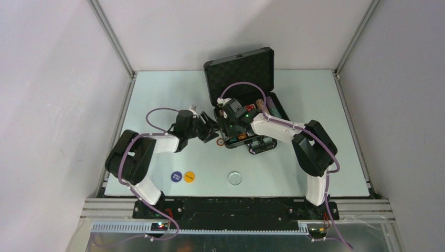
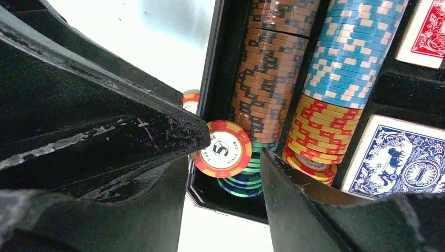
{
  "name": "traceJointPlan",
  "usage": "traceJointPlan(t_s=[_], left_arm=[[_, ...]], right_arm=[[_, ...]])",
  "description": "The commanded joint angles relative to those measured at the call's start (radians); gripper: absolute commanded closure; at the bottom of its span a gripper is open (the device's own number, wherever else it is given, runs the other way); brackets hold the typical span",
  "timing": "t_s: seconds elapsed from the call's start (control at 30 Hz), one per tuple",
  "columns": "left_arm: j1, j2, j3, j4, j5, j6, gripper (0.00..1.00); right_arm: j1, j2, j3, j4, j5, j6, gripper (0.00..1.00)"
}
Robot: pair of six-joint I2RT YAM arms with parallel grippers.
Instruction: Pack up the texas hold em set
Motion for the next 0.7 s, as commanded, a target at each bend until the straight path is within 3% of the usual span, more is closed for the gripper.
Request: traceJointPlan(t_s=[0.0, 0.67], left_arm=[[-0.031, 0.005, -0.011, 0.063, 0.051, -0.012, 0.37], [-0.050, 0.038, -0.014, 0.088, 0.047, -0.022, 0.44]], right_arm=[[0.006, -0.034, -0.007, 0.028, -0.032, 0.003, 0.44], [0.012, -0.034, -0.006, 0.045, -0.049, 0.003, 0.49]])
